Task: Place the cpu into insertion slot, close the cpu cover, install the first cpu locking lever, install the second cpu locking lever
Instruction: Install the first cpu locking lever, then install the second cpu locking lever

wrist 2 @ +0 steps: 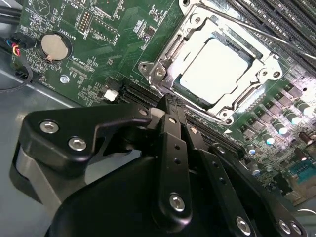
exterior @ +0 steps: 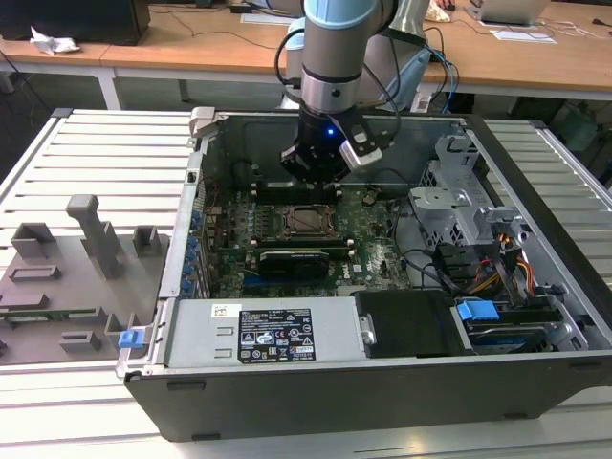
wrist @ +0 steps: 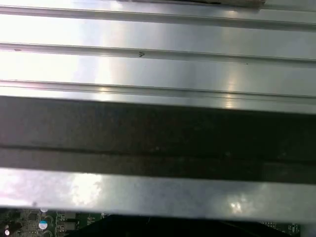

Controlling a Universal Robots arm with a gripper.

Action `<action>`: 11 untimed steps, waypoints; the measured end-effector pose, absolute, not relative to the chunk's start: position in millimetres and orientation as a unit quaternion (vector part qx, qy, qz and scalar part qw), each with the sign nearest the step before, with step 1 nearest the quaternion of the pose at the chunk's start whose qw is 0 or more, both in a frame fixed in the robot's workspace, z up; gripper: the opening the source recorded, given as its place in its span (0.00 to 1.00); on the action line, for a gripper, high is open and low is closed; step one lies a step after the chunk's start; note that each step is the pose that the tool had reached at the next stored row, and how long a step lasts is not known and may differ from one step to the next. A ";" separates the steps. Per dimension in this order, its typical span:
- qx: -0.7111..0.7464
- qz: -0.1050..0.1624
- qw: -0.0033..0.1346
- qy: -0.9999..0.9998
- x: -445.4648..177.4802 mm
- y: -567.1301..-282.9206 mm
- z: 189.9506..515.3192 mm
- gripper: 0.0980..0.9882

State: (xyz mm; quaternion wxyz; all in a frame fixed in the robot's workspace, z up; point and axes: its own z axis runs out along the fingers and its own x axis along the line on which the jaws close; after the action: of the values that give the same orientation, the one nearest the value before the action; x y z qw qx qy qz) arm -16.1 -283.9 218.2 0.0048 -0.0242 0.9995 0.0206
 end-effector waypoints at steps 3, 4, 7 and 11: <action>-0.024 0.021 0.005 0.999 -16.1 -284.6 218.2 0.01; -0.024 0.021 0.005 0.999 -16.1 -284.7 218.2 0.01; -0.024 0.021 0.005 0.999 -16.1 -287.2 218.2 0.01; -0.024 0.021 0.005 0.999 -16.1 -291.6 218.2 0.01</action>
State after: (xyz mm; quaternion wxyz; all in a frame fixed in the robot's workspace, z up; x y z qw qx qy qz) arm -16.1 -291.6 218.2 0.0048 -0.0242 0.9995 0.0205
